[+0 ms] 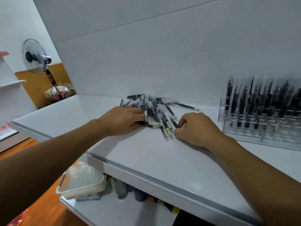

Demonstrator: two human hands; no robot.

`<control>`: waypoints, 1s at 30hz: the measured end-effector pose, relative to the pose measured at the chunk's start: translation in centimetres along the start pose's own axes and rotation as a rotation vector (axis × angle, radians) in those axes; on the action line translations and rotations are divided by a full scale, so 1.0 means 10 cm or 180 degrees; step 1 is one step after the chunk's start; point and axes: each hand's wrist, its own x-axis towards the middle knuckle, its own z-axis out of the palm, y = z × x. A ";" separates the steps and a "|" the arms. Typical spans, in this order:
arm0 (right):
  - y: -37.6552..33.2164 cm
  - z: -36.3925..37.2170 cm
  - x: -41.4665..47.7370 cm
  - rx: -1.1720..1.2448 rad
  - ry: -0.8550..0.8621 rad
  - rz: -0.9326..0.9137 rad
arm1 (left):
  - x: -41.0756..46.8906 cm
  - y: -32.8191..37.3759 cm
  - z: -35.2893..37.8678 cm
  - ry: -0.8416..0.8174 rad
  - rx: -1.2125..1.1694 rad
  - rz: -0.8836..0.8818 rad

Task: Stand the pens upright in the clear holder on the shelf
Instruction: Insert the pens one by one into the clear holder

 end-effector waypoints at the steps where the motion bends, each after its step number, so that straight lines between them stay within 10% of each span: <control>1: 0.01 0.00 0.01 0.0179 -0.0005 0.0041 | -0.01 0.00 0.00 0.0023 -0.0016 -0.0041; 10: -0.01 -0.01 -0.03 0.1455 0.0132 -0.0143 | -0.11 0.06 -0.05 0.0437 -0.0448 -0.0642; 17: -0.12 -0.21 -0.12 0.1664 0.0684 -0.0314 | 0.09 0.49 -0.45 0.1444 -0.3049 -0.1461; 30: 0.72 -0.93 -0.99 0.1437 0.1353 -0.0023 | 0.98 1.83 -0.43 0.1461 -0.5232 -0.0980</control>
